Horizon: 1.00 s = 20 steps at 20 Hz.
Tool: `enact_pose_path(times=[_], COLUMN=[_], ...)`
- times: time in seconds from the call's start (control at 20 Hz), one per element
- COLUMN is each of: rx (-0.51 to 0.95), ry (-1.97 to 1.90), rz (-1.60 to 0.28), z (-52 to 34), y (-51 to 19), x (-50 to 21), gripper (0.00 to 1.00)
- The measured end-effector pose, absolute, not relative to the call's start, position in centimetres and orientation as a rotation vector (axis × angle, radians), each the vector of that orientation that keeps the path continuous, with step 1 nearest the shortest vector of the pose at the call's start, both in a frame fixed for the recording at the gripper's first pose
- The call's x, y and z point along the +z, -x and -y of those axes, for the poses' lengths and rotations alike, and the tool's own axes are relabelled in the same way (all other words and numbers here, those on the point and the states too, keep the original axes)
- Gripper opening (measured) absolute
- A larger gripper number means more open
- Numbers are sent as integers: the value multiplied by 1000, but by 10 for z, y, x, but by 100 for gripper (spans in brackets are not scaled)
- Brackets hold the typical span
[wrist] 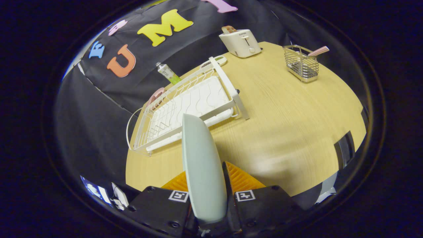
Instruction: Take the plate from the dish rack, then take the spoon from the basket and place it into the plate.
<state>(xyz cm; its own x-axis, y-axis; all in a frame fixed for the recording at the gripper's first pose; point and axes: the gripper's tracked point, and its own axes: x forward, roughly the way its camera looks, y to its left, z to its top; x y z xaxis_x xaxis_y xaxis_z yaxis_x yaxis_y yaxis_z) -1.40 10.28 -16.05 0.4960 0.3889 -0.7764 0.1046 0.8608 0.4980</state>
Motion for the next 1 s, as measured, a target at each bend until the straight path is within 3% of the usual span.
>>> enact_pose_path(times=[0.25,0.6,0.85,1.0], rx=[186,196,203,162], ry=[-558,-557,-471,-371], rz=[-1059,-1017,-863,-679], z=[-101,-88,-62,-24], y=[10,0,-9,-14], x=[-170,-169,-139,-102], gripper=[42,58,75,79])
